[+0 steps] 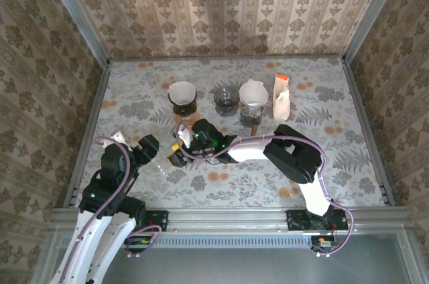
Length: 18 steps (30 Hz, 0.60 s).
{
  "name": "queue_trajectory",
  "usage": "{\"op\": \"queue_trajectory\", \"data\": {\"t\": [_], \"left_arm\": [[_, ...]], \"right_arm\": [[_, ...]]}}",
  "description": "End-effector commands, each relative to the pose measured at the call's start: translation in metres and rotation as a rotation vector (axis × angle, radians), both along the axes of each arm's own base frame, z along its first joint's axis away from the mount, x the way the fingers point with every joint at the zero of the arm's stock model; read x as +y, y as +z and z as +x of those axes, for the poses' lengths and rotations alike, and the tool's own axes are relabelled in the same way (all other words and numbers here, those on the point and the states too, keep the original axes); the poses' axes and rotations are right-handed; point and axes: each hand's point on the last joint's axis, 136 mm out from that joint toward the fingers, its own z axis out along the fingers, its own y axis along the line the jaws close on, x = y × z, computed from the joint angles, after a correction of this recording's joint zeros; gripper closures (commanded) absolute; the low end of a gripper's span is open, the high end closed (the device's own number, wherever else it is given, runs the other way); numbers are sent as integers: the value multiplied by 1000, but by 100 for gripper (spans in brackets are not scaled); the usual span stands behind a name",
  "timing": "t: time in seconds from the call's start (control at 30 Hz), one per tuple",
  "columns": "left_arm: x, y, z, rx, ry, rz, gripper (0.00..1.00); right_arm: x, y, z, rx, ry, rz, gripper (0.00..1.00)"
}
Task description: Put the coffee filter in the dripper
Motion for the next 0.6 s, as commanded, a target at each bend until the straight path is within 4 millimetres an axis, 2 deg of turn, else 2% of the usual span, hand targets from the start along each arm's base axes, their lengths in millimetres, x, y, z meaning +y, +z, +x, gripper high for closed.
{"op": "queue_trajectory", "data": {"t": [0.0, 0.13, 0.3, 0.4, 0.57], "left_arm": [[3, -4, 0, 11, 22, -13, 26], [2, -5, -1, 14, 16, -19, 26], [2, -7, -1, 20, 18, -21, 26], [2, -8, -1, 24, 16, -24, 26], [2, -11, -1, 29, 18, -24, 26]], "right_arm": [[4, -10, -15, -8, 61, -26, 39], [5, -10, -27, -2, 97, -30, 38], [4, -22, -20, -74, 45, -111, 38], [4, -24, -15, -96, 19, -120, 43], [4, -20, -20, -137, 19, -126, 64]]}}
